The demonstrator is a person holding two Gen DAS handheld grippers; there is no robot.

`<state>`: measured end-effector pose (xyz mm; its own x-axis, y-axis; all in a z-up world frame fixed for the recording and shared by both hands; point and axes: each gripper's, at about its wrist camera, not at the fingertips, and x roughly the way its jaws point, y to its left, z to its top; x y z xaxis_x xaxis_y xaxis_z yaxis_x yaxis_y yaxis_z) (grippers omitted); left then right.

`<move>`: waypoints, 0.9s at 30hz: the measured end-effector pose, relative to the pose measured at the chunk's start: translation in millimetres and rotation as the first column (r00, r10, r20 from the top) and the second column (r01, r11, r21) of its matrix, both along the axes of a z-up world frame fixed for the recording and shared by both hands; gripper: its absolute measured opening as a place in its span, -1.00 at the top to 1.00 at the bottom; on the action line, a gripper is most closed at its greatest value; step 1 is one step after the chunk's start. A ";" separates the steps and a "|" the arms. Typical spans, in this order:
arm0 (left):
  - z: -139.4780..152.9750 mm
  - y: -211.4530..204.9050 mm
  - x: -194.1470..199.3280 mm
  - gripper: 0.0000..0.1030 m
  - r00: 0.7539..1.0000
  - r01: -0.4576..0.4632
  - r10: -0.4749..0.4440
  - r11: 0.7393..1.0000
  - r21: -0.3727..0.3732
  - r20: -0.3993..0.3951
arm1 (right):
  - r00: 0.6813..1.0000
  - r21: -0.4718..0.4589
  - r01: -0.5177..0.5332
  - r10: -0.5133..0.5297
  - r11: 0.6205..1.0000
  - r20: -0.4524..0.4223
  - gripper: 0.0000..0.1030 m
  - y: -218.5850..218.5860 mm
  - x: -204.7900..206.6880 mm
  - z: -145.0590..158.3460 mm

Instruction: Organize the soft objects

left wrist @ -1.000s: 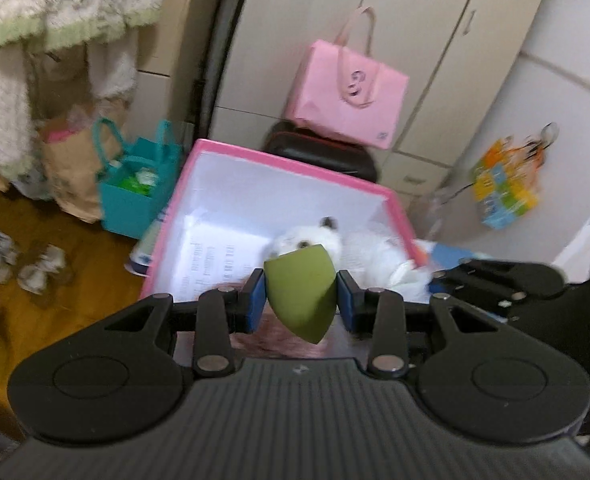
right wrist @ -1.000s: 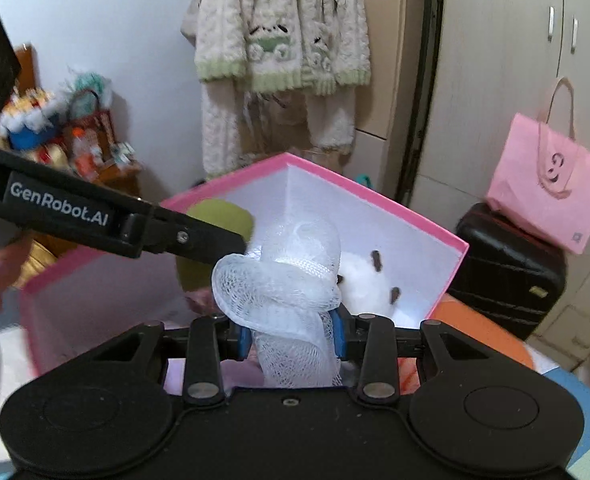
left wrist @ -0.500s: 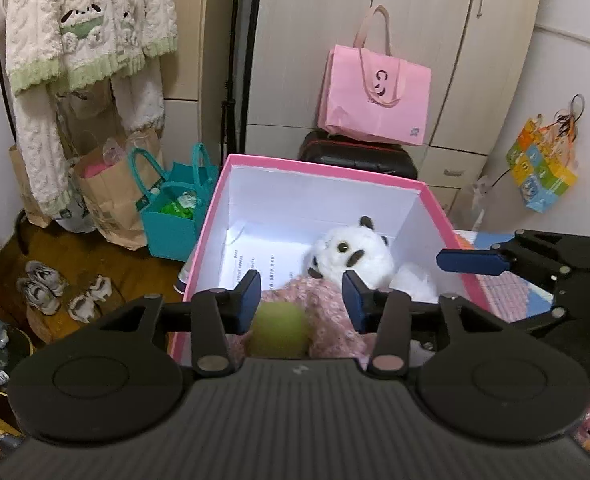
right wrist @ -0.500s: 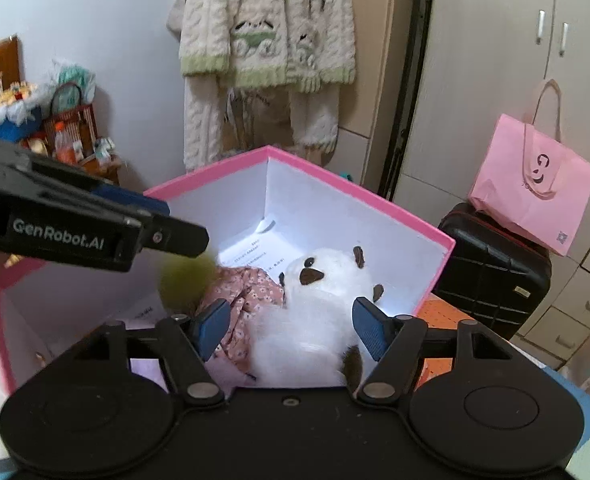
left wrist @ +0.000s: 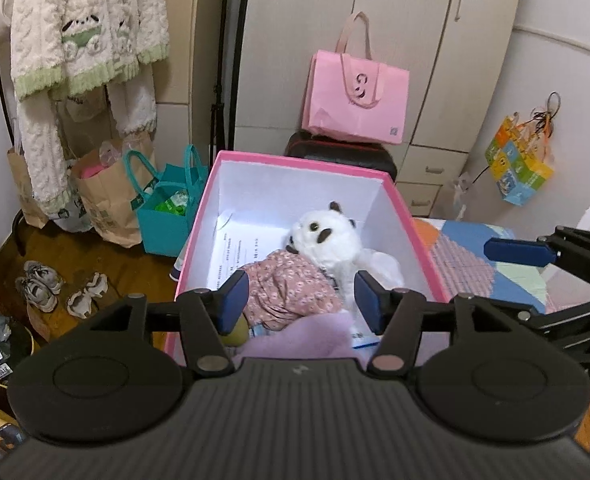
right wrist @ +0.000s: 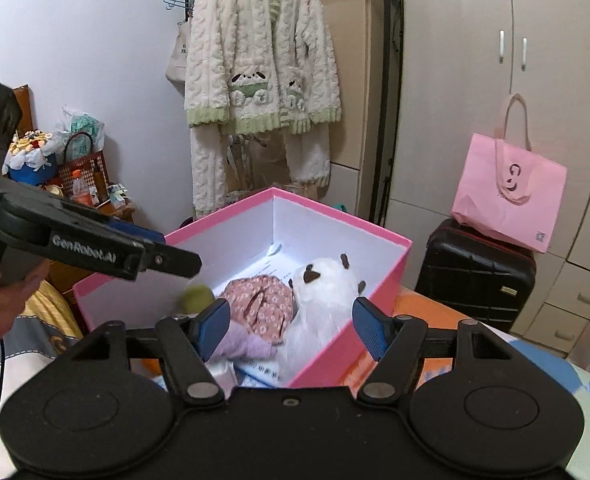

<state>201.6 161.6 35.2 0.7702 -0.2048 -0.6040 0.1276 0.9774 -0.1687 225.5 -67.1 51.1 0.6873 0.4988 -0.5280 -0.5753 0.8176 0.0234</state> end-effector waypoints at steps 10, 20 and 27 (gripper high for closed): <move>26.3 -22.4 -59.2 -0.39 0.994 0.075 -0.074 0.997 -0.013 0.084 | 0.985 -0.029 0.172 -0.171 0.985 0.020 -0.82 -33.7 -45.7 9.9; 14.1 -42.7 -70.6 -0.86 0.996 -0.078 0.080 0.995 0.061 -0.035 | 0.914 0.003 0.402 -0.401 0.916 0.065 -1.00 -61.7 -95.3 16.6; 12.4 -58.5 -105.5 -0.86 0.999 -0.013 0.008 0.992 0.123 0.036 | 0.900 0.034 0.433 -0.434 0.901 0.031 -1.00 -72.8 -120.9 19.4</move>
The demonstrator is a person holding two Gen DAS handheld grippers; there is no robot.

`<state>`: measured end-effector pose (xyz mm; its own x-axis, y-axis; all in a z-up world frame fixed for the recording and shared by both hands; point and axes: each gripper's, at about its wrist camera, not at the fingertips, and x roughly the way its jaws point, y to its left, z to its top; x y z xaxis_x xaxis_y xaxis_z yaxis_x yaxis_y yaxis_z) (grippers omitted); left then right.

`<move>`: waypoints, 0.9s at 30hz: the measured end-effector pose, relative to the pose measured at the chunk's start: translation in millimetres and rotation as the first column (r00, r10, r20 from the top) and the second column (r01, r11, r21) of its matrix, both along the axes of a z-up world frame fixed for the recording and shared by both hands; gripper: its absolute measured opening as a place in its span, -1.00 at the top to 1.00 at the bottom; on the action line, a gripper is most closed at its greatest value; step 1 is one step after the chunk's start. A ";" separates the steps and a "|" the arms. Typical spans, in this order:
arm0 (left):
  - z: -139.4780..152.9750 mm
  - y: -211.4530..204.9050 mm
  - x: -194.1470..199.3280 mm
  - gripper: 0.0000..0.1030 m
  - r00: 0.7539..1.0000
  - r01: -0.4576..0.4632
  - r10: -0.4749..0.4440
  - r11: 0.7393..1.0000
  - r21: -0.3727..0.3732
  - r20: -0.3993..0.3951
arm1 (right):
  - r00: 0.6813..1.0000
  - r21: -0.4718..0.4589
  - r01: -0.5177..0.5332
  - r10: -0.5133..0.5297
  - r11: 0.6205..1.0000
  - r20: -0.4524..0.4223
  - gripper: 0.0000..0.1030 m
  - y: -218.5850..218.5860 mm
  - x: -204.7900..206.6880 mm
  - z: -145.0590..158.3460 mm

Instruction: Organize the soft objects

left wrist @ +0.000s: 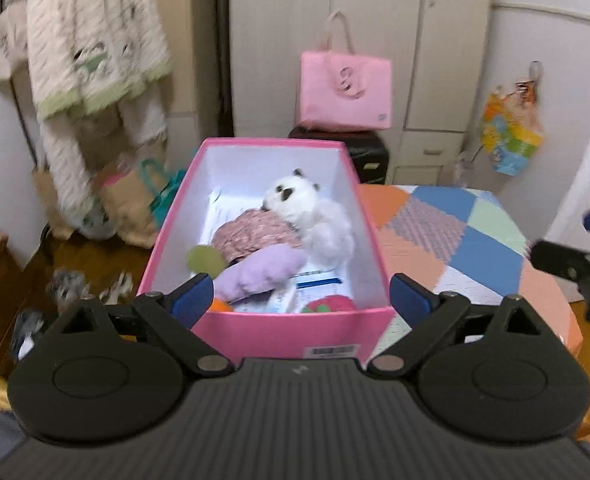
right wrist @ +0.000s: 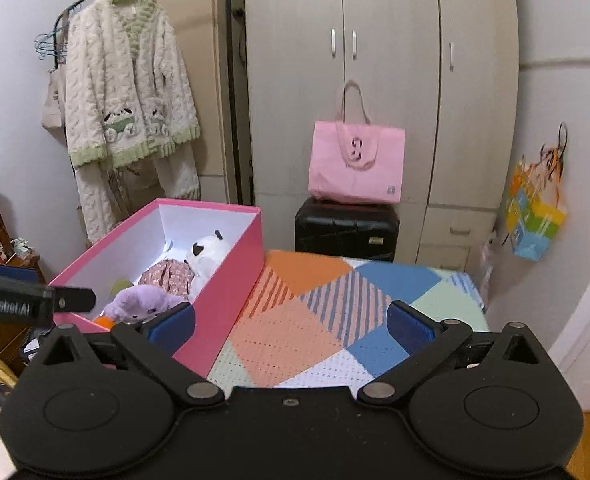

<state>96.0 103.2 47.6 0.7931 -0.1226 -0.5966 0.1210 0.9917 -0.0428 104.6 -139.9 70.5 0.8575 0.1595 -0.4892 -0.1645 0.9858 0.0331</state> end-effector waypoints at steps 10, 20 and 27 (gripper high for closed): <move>-6.2 -18.4 -32.9 -0.86 0.996 0.013 -0.015 1.000 0.015 0.092 | 1.000 -0.040 0.026 -0.025 0.999 0.018 -1.00 0.3 -24.6 -14.6; -9.2 -27.3 -42.7 -0.86 0.994 0.002 -0.001 1.000 -0.004 0.105 | 0.992 0.021 0.126 -0.126 0.992 -0.008 -1.00 -18.5 -39.7 -15.5; -11.2 -24.5 -49.3 -0.86 0.992 -0.021 0.024 0.999 -0.026 0.121 | 0.989 0.002 0.149 -0.149 0.989 0.001 -1.00 -18.9 -50.8 -17.5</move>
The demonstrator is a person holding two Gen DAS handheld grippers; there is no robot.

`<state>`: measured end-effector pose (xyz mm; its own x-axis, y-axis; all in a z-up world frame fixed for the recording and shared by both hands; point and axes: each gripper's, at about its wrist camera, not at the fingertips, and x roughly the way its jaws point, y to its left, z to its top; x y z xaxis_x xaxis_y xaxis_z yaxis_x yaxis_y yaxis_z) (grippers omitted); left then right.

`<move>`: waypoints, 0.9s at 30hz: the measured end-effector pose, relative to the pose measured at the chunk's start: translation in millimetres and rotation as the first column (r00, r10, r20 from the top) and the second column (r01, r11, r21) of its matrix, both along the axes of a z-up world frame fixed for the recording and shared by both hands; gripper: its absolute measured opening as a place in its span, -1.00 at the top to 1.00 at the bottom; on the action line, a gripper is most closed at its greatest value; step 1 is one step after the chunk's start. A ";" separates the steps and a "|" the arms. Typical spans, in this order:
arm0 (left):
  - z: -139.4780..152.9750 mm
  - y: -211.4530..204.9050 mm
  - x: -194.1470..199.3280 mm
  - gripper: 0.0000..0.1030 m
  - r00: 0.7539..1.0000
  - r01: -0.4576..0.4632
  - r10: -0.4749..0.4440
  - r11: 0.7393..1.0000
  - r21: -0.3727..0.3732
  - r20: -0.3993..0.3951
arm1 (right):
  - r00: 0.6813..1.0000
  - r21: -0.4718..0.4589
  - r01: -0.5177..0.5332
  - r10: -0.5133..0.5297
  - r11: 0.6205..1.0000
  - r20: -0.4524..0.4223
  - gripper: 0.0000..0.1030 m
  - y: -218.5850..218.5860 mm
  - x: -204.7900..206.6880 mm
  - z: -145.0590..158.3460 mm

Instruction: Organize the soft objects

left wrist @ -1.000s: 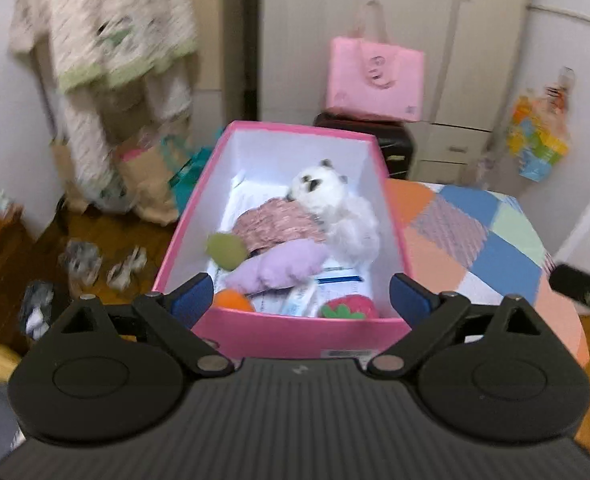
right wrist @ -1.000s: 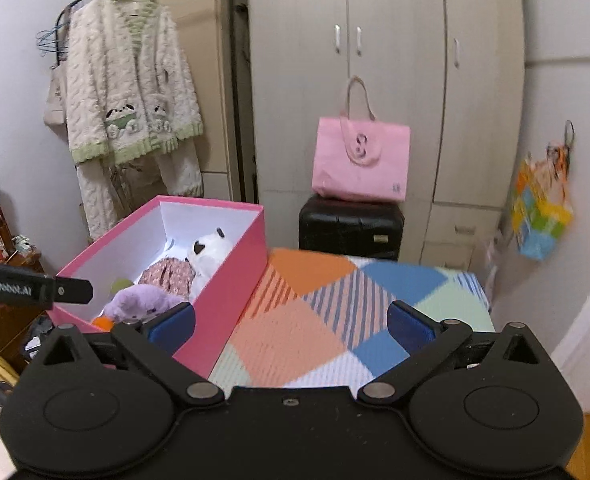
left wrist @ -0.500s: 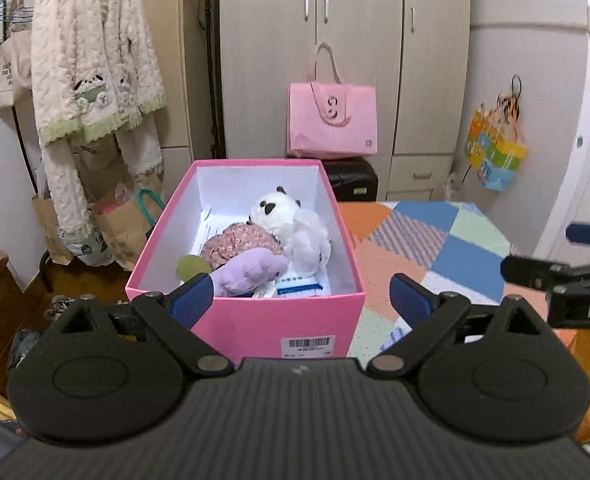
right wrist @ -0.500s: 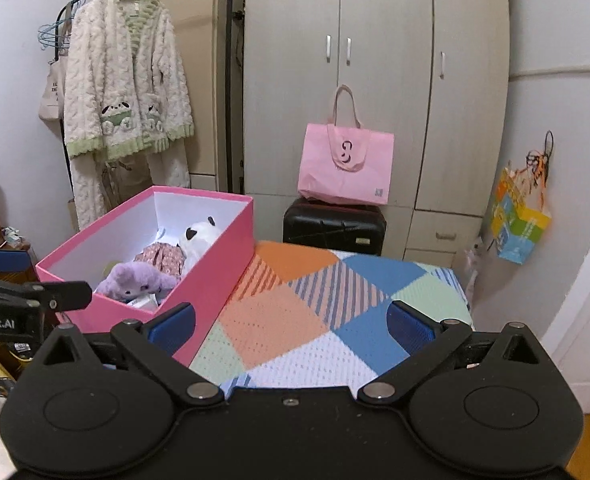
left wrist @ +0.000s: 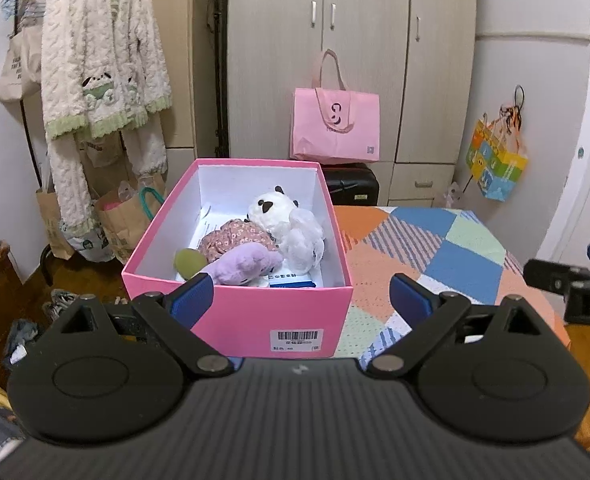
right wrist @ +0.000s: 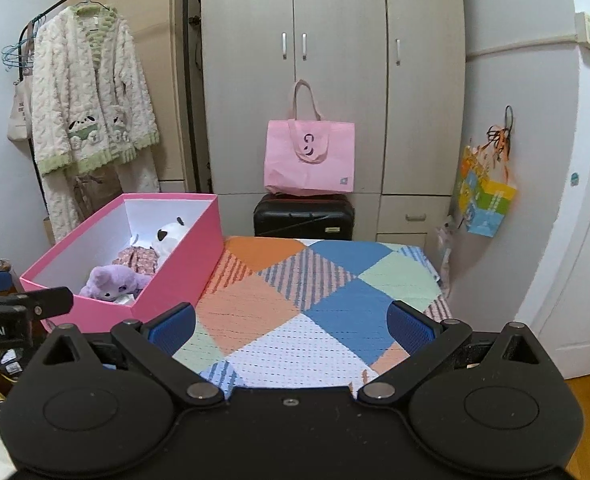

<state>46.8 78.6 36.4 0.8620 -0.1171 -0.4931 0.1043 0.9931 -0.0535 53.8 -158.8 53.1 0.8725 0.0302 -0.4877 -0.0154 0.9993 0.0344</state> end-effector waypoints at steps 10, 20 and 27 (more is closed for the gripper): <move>-0.9 0.6 -8.4 -0.86 0.999 -0.037 0.037 0.999 0.002 0.030 | 1.000 -0.026 0.015 -0.015 1.000 0.018 -1.00 1.3 -9.6 -3.0; -4.5 -5.1 -20.4 -0.86 0.996 -0.037 0.034 0.999 0.028 0.083 | 1.000 -0.021 0.012 -0.012 1.000 0.015 -1.00 2.8 -14.3 -9.6; -7.4 -5.1 -22.0 -0.86 0.996 -0.036 0.033 0.999 0.031 0.079 | 0.997 -0.070 0.037 -0.032 0.997 0.064 -1.00 7.6 -24.0 -6.9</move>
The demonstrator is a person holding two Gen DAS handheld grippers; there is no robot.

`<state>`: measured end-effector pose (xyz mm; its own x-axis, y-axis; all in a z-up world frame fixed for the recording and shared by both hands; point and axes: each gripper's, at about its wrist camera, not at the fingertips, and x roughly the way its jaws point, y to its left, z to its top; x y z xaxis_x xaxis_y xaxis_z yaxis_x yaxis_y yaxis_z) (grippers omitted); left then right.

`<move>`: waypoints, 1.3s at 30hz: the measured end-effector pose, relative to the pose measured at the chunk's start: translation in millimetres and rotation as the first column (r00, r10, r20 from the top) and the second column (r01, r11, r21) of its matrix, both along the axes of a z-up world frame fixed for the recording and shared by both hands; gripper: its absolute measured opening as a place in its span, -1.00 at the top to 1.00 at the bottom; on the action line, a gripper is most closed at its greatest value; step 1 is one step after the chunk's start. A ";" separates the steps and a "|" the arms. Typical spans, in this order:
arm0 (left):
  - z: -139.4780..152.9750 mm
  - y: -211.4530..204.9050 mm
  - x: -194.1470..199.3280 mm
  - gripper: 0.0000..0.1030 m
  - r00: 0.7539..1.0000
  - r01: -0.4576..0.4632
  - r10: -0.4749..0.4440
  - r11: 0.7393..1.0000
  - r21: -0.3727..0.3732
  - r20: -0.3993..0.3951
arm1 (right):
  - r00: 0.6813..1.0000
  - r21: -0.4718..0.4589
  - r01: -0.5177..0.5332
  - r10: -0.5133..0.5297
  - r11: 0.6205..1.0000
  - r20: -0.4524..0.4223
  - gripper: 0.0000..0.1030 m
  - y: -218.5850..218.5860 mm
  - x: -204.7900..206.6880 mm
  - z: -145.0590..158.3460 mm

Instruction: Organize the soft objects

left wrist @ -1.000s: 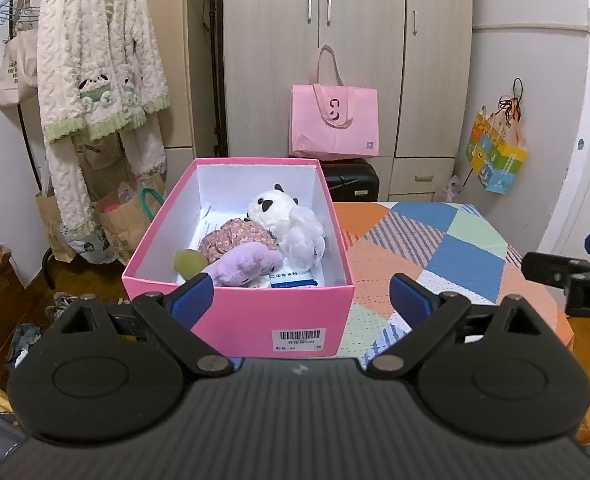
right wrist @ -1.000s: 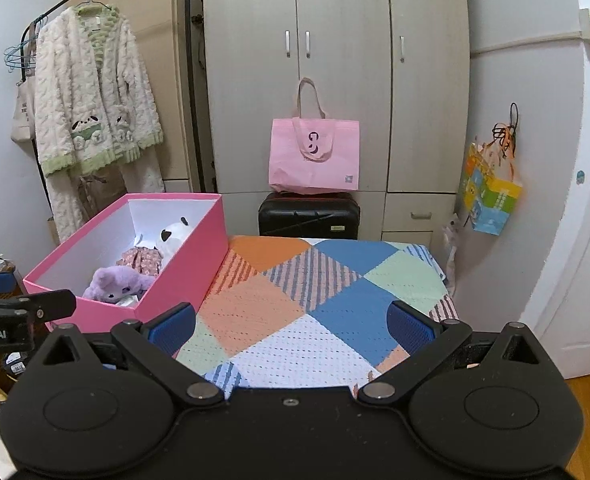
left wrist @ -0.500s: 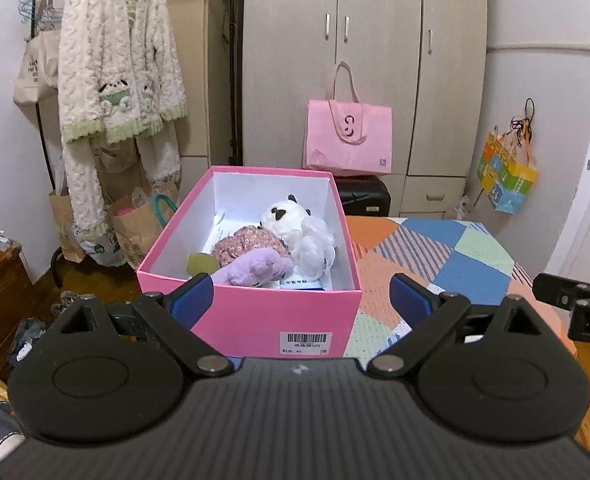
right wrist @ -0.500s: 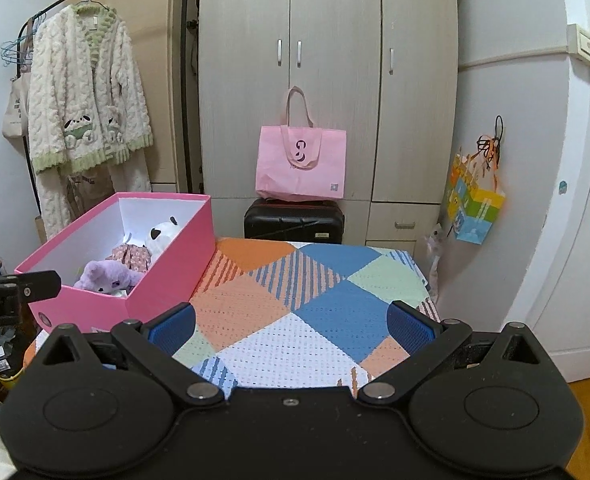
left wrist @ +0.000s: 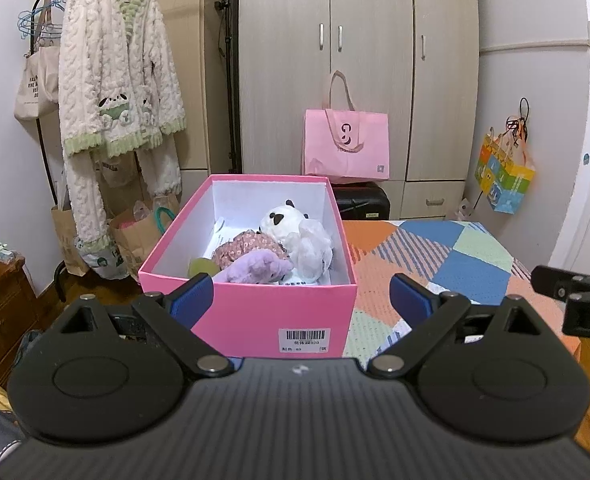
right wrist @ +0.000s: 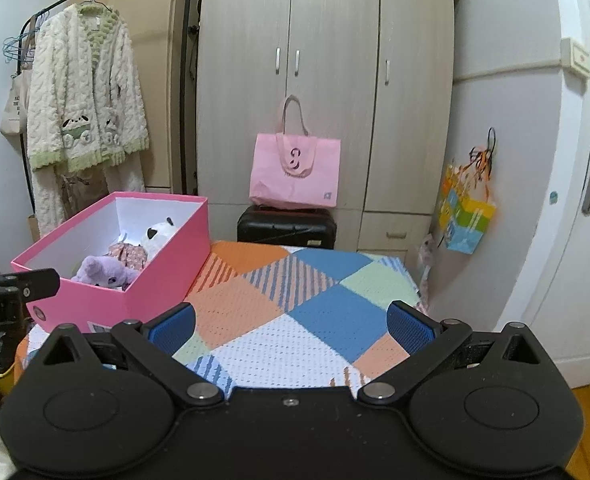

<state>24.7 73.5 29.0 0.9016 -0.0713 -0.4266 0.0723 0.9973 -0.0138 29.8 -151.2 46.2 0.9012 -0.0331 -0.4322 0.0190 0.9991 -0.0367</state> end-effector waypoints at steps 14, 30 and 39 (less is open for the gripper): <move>-3.8 -1.9 3.8 -0.86 1.000 -0.008 0.008 1.000 0.009 -0.012 | 1.000 -0.028 0.020 -0.020 0.999 0.017 -1.00 0.5 1.3 -2.1; -7.1 -2.4 5.4 -1.00 1.000 -0.016 0.017 0.999 0.031 -0.015 | 1.000 -0.034 0.027 -0.027 0.999 0.013 -1.00 -1.5 4.0 -5.8; -5.9 -1.4 3.3 -1.00 1.000 -0.019 0.019 0.999 0.037 -0.011 | 0.999 -0.034 0.030 -0.029 0.999 0.012 -1.00 -2.0 4.0 -6.4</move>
